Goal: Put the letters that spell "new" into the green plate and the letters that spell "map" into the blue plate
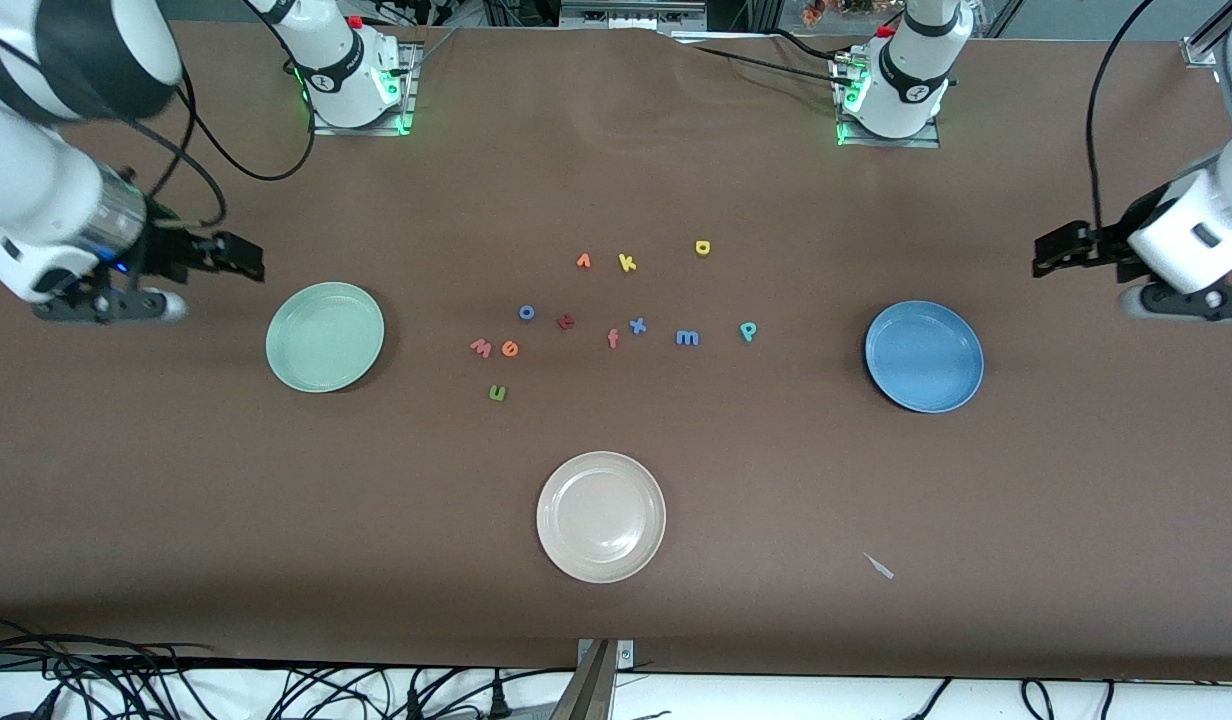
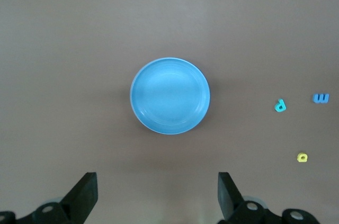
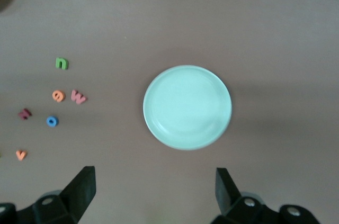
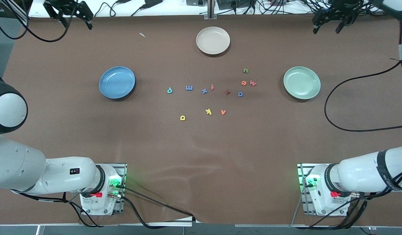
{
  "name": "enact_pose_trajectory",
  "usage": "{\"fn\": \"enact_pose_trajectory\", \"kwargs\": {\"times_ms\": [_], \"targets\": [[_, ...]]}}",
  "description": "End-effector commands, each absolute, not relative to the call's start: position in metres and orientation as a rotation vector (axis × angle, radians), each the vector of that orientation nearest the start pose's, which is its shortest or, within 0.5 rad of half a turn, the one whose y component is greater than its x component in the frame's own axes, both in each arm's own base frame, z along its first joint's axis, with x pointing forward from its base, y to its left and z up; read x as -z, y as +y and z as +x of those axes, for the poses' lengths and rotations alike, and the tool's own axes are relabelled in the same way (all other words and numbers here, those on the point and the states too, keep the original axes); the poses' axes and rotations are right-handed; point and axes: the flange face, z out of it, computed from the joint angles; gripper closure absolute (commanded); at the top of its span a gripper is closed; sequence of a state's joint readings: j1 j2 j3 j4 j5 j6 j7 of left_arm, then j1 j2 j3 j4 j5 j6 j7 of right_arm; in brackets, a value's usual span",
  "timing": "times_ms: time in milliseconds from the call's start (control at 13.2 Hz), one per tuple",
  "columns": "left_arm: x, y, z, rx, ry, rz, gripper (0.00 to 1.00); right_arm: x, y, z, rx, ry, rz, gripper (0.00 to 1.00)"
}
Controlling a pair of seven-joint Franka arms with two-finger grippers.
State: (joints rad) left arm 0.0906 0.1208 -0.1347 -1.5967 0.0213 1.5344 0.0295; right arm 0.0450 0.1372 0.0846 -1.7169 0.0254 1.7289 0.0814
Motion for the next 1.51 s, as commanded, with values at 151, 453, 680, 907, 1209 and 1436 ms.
{"fn": "enact_pose_trajectory", "kwargs": {"times_ms": [151,453,680,907,1209,1436], "targets": [[-0.513,-0.096,0.586,-0.335,0.217,-3.144,0.00,-0.385,0.149,0.623,-0.158,-0.046,-3.106,0.00],[-0.470,-0.189,0.555,-0.333,0.126,-3.180,0.00,-0.322,0.224,0.616,-0.167,0.145,-3.120,0.00],[-0.416,-0.250,0.504,-0.261,0.135,-3.172,0.00,-0.292,0.255,0.607,-0.160,0.258,-3.169,0.02],[-0.349,-0.308,0.446,-0.124,0.129,-3.205,0.00,-0.264,0.290,0.606,-0.071,0.191,-3.145,0.24],[-0.276,-0.357,0.390,-0.128,0.158,-3.188,0.00,-0.244,0.301,0.605,-0.063,0.189,-3.129,0.28],[-0.217,-0.380,0.367,-0.076,0.143,-3.118,0.00,-0.223,0.311,0.604,-0.027,0.194,-3.120,0.28]]}}
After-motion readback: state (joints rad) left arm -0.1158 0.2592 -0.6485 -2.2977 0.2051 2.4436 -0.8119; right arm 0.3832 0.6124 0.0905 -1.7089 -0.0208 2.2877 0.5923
